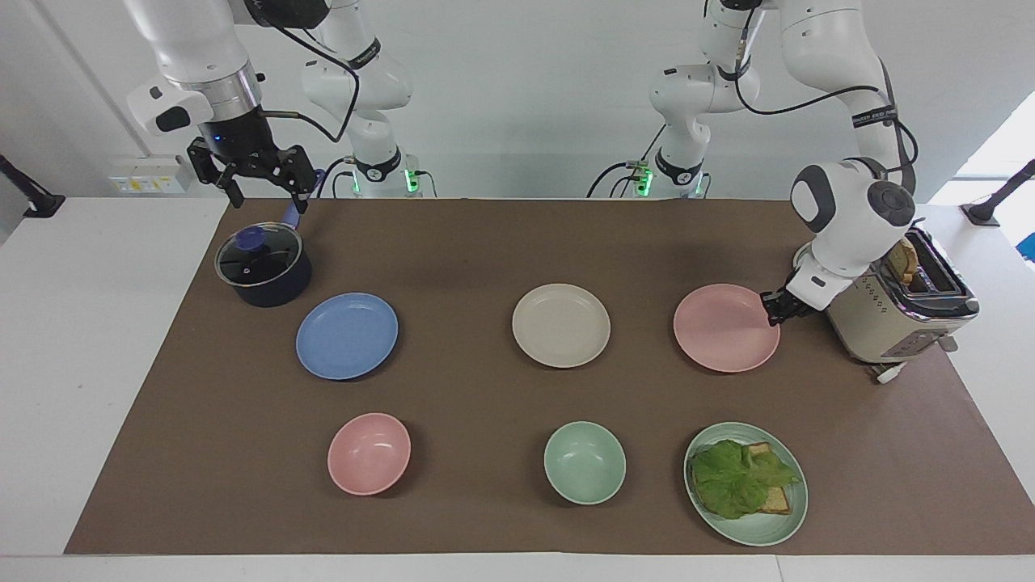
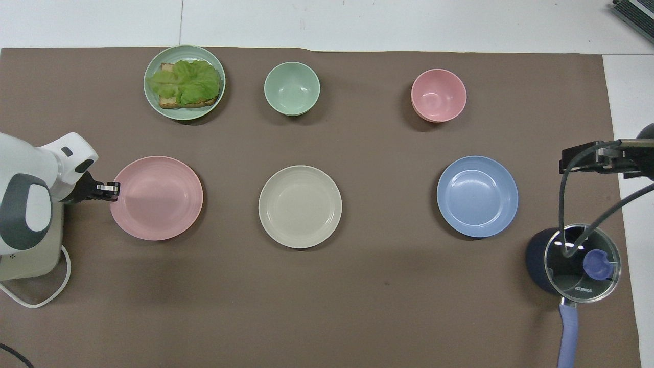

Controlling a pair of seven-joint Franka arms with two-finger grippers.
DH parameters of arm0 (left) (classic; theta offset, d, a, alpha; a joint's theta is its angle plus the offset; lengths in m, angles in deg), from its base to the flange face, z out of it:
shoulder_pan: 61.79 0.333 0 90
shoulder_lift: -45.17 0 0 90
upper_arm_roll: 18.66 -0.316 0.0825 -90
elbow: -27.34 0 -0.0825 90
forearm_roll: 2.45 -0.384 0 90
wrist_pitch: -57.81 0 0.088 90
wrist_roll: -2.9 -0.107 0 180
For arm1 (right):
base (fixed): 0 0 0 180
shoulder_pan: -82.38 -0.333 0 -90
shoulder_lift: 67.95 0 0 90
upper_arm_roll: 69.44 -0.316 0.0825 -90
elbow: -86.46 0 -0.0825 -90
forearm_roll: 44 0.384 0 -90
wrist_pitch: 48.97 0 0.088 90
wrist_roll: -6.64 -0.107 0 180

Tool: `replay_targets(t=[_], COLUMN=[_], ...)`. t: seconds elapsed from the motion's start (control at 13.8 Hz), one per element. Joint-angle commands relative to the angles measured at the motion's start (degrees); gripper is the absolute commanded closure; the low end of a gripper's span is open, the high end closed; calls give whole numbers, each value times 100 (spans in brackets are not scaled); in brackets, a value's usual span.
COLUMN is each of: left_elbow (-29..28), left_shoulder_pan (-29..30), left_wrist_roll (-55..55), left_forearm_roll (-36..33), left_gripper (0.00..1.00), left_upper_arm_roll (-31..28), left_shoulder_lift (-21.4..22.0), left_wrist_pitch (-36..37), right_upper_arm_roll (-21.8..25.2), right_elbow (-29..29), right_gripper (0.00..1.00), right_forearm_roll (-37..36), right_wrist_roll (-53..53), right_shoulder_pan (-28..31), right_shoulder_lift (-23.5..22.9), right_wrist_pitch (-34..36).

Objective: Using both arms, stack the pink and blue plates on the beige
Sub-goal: 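Reach the left gripper to the pink plate rim and grasp it, then carry the pink plate with the left gripper onto the beige plate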

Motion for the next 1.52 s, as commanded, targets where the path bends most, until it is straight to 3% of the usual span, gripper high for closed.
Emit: replay_targets(t=[0.0, 0.29, 0.58, 1.01, 1.16, 1.45], left_elbow=[602, 815, 718, 85, 24, -415], left_shoulder_pan=[103, -46, -1011, -2330, -2455, -2701], left_wrist_roll=[-99, 443, 1770, 2958, 3020, 3065], left_forearm_roll=[264, 880, 959, 1048, 1048, 1048], left_gripper=[100, 100, 100, 100, 100, 100], left_upper_arm_roll=[29, 247, 345, 345, 345, 345], left_shoulder_lift=[39, 417, 435, 103, -91, 66], left_wrist_pitch=[752, 1202, 948, -650, -984, -1249], right_upper_arm_roll=[-22, -22, -22, -13, -13, 13], right_elbow=[36, 36, 36, 36, 36, 36], right_gripper=[0, 0, 0, 0, 0, 0], right_forearm_roll=[160, 160, 160, 160, 160, 160], right_wrist_roll=[-69, -69, -69, -69, -78, -52], right_shoulder_pan=[76, 76, 76, 76, 85, 94], right_shoulder_lift=[-23, -23, -23, -23, -23, -23], right_wrist_pitch=[-24, -24, -24, -42, -42, -33])
